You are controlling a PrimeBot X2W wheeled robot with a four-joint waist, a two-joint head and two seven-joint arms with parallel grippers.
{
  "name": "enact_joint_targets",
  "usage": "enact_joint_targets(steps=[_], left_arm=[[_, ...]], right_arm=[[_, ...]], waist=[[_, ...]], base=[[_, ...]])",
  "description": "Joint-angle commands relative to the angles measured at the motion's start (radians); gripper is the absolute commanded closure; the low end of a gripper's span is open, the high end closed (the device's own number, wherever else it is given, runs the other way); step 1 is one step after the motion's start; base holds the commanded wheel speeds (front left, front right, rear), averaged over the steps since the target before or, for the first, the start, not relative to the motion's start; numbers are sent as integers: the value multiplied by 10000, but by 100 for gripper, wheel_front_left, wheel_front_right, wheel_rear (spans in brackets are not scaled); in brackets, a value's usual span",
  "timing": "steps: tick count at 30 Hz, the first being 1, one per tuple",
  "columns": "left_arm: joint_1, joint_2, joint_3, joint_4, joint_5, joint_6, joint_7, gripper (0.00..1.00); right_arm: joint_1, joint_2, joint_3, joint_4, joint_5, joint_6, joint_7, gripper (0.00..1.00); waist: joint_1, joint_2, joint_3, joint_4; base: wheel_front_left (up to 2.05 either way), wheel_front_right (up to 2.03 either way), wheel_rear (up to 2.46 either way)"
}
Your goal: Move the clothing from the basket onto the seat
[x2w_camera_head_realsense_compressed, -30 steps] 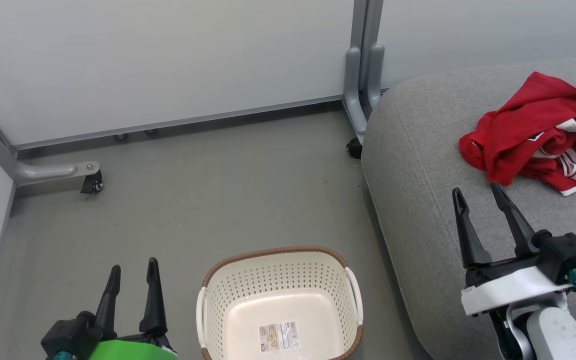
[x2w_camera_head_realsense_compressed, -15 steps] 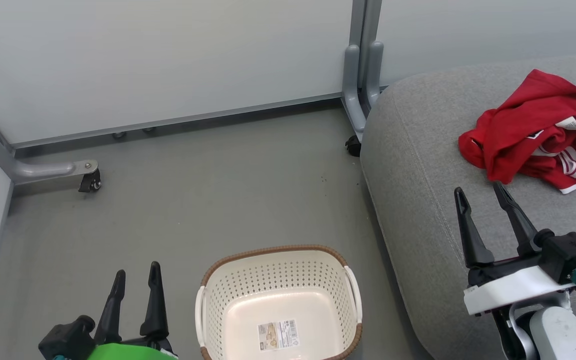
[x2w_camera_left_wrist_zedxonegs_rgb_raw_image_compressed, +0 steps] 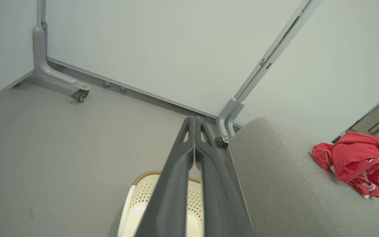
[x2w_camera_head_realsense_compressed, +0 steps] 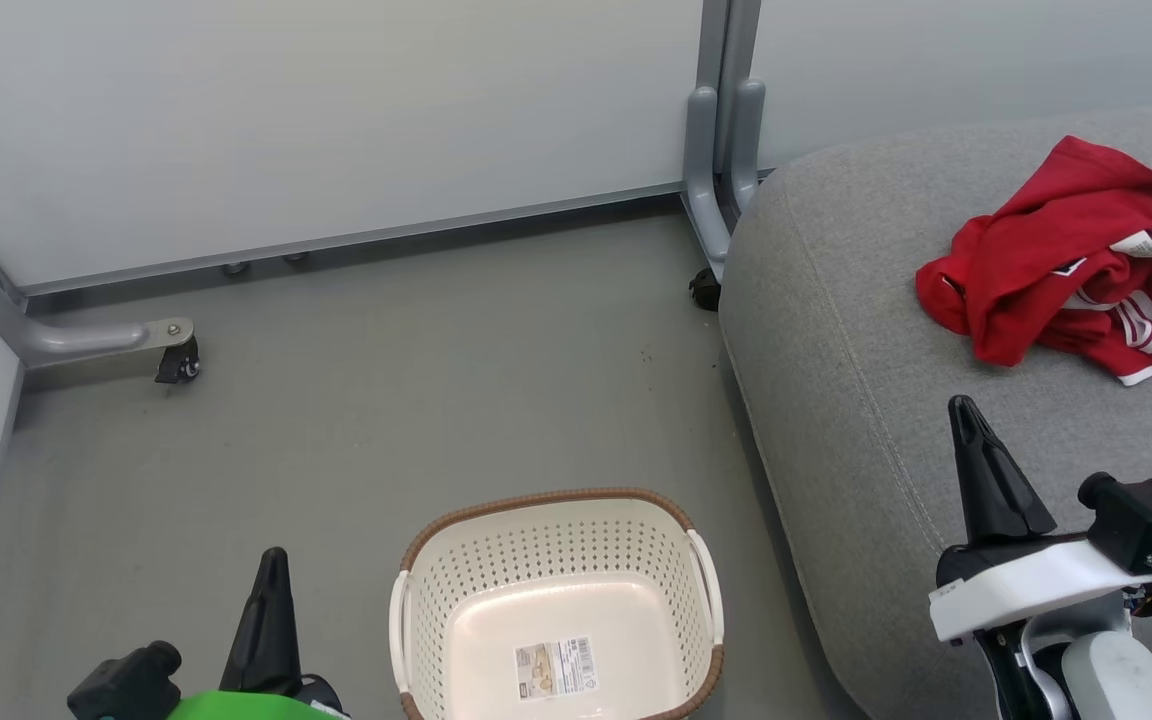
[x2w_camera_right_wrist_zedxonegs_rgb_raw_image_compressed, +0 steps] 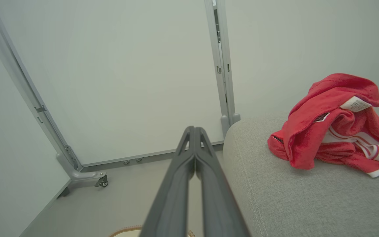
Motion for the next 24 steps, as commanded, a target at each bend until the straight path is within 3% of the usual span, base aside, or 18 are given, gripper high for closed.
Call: enact_joint_targets(steps=[1,24], left_arm=[[-215,74,93,-142,-434,6,92,100],[-744,203,412,4,-3500,-15,966,100]], right_arm=[[-221,-37,-105,-88,469,-1,106,100],[-387,275,-591,331,4064,-4,1040,100]], waist=[[0,0,4,3],[0,0,64,34]], base=[[0,0,0],[0,0,0]])
